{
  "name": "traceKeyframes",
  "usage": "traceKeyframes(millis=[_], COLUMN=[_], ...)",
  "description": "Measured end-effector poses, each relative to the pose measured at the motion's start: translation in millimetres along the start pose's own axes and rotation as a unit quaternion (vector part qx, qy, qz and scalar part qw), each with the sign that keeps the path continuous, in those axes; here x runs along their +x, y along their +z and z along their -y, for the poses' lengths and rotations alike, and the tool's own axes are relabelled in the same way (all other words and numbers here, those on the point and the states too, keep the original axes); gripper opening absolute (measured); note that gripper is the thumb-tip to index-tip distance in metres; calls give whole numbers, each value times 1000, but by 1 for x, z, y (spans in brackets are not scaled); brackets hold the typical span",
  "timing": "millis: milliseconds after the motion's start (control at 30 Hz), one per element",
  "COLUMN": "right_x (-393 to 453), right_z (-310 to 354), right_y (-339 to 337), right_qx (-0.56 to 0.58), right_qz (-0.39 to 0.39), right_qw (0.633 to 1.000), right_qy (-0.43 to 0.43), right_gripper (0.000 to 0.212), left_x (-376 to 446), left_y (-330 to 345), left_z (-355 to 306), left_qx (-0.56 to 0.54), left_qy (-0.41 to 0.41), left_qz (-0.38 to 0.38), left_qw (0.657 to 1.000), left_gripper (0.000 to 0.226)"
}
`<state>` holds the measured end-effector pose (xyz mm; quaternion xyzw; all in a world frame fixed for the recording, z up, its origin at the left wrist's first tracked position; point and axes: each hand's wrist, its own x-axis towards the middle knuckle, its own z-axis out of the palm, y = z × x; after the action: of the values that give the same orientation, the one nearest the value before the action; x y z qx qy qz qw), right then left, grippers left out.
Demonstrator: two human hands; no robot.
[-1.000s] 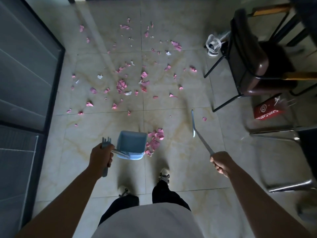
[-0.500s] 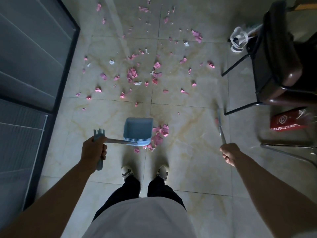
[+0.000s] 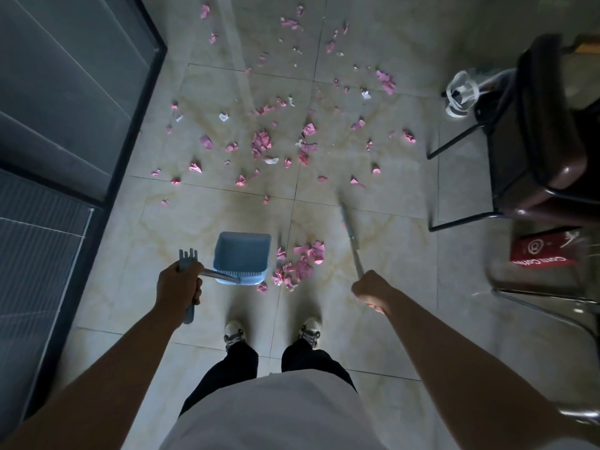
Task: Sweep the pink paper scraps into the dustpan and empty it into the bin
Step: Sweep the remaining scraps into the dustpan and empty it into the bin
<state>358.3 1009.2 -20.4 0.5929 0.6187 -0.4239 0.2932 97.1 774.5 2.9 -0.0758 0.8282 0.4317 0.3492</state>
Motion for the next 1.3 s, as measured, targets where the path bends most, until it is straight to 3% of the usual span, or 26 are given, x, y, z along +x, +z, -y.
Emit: traceKeyframes(millis=[200,333,600,734,867,1034,1200,1300], right_x=[-37,-55,-77,-83,-94,-102,-104,-104], right_z=[50,73,94,84,60,28,14,20], right_y=[64,112,185,193,199,209,216,221], right_qx=[-145,-192,-232,-200,-154,-101,-73,1], right_qz=[28,21,17,-16,-45,-63,-59,-40], right_qw=[988,980,972,979,987,991,988,989], right_qy=[-37,-39,-30,-22,5,68,126,145], right_gripper=[37,39,39,30,8,13,33,35], left_x=[33,51,94,112,126,132,139,139], left_y=[-57,-104,-181,-198,-207,-209,-201,-191], left_z=[22,39,69,82,93,96,95,94], left_qx=[64,170,395,465,486,497,488,482], left_qy=[0,21,111,139,125,108,111,106], left_qz=[20,55,67,74,81,125,168,181], left_qw=[998,984,909,871,861,852,849,850], left_gripper=[10,9,11,16,20,23,19,22])
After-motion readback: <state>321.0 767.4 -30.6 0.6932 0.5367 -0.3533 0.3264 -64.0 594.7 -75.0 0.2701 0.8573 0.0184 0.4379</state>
